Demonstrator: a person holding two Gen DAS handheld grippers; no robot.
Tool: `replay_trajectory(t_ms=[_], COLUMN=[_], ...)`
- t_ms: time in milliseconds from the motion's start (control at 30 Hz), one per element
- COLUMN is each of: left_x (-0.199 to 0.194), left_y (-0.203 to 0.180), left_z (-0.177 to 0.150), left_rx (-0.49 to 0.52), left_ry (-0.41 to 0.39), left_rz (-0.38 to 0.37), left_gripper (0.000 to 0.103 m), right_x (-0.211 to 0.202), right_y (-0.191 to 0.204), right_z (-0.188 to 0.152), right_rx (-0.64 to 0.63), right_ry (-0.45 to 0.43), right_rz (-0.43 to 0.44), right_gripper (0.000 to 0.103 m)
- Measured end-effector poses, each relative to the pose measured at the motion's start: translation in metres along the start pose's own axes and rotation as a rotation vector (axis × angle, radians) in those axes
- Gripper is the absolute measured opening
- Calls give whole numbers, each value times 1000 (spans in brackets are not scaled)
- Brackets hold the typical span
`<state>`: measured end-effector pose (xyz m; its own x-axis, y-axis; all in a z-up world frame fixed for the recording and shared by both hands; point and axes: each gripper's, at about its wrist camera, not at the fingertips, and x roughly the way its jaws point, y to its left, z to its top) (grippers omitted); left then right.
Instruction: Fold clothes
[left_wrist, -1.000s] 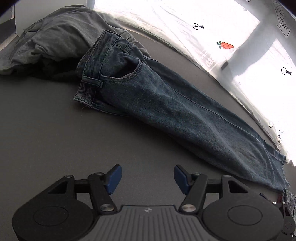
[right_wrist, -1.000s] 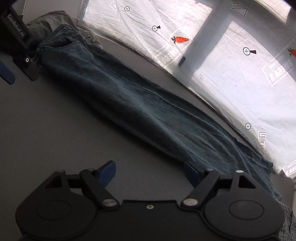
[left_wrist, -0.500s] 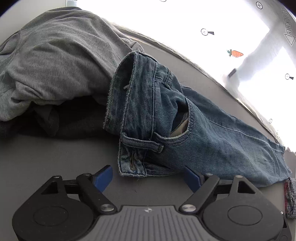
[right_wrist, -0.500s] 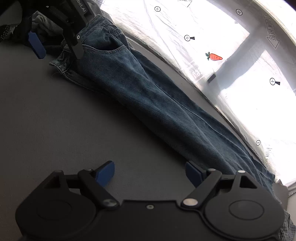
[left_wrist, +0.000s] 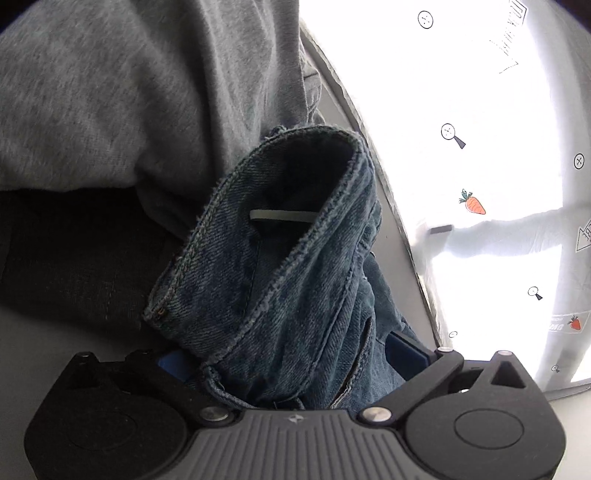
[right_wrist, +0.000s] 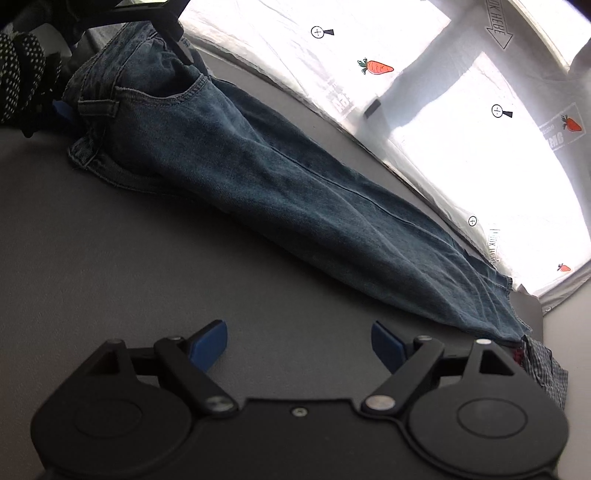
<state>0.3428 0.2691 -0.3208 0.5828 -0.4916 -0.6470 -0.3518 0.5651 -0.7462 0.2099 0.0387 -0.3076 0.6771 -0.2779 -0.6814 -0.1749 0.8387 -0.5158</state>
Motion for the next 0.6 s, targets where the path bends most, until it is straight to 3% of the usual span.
replay_trajectory(t_ms=[67, 133, 167, 200, 300, 400, 600], left_x=[4, 3, 1, -2, -15, -29, -48], left_y=[-12, -24, -29, -33, -37, -56, -122], left_z=[-2, -10, -13, -16, -16, -15, -29], left_rx=[27, 63, 91, 110, 68, 87, 250], left_ry=[-1, -25, -28, -28, -24, -48, -106], left_rz=[59, 158, 204, 236, 186, 155, 131], left_gripper=[101, 84, 52, 32, 27, 25, 25], right_x=[0, 0, -1, -1, -7, -12, -14], right_y=[0, 1, 1, 2, 2, 9, 31], right_z=[-1, -1, 0, 0, 6, 13, 40], right_rx=[1, -12, -21, -32, -96, -179, -292], right_ry=[17, 15, 10, 0, -68, -150, -331], right_rz=[-2, -6, -9, -10, 9, 22, 35], right_gripper=[86, 86, 86, 86, 86, 86, 94])
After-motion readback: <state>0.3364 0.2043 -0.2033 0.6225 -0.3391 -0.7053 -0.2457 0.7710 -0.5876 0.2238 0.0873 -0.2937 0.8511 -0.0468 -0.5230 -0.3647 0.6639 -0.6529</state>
